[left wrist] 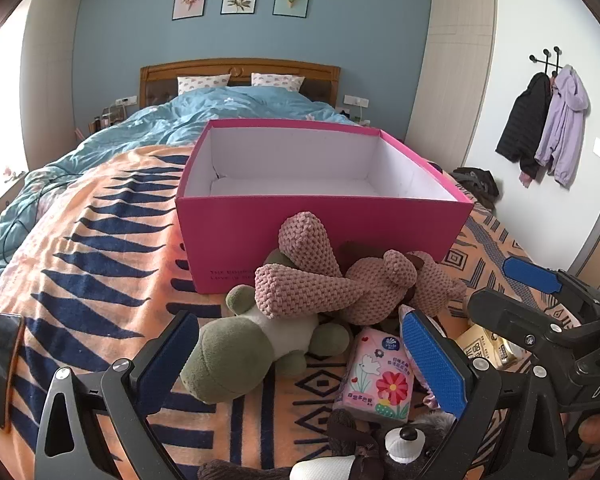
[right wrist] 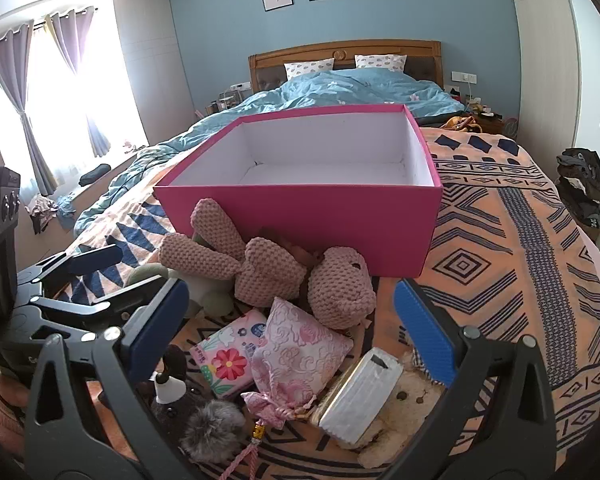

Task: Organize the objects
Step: 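Reach the right gripper to the pink knitted bunny and grasp it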

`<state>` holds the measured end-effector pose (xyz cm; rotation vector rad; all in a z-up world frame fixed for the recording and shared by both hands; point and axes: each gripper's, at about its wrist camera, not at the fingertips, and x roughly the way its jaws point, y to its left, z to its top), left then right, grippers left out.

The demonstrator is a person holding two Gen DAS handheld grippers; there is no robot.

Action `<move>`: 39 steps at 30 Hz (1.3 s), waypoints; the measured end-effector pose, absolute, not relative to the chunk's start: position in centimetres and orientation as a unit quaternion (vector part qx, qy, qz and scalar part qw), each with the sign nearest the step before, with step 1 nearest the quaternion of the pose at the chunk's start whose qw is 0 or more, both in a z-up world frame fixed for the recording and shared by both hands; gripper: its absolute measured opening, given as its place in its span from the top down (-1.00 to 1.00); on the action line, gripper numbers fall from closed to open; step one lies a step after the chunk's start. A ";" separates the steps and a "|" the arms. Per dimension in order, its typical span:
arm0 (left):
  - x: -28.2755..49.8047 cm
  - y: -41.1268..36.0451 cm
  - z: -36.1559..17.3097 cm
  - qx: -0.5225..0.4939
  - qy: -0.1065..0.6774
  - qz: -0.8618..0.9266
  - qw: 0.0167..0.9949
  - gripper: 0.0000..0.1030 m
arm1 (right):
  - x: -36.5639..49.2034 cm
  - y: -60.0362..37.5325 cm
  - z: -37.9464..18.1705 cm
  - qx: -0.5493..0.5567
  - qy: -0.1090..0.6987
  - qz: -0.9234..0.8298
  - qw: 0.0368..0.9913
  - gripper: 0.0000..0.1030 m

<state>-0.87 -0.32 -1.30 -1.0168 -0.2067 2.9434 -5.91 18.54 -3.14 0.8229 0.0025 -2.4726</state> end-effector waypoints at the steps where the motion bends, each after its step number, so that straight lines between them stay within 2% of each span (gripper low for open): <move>1: -0.9 -0.3 -1.4 -0.326 -0.066 0.943 0.010 -1.00 | -5.9 18.6 -3.2 0.305 0.001 -0.915 0.265 -0.99; 22: -2.1 -0.6 -2.6 -0.351 -0.073 0.934 0.018 -1.00 | -8.0 19.3 -4.0 0.334 -0.012 -0.904 0.266 -1.00; 30: -2.8 -0.3 -2.9 -0.361 -0.063 0.930 0.028 -1.00 | -10.1 19.1 -4.5 0.349 0.006 -0.901 0.256 -0.99; 39: -4.3 0.8 -3.5 -0.379 -0.047 0.922 0.054 -1.00 | -12.1 19.9 -5.7 0.377 0.012 -0.894 0.241 -0.71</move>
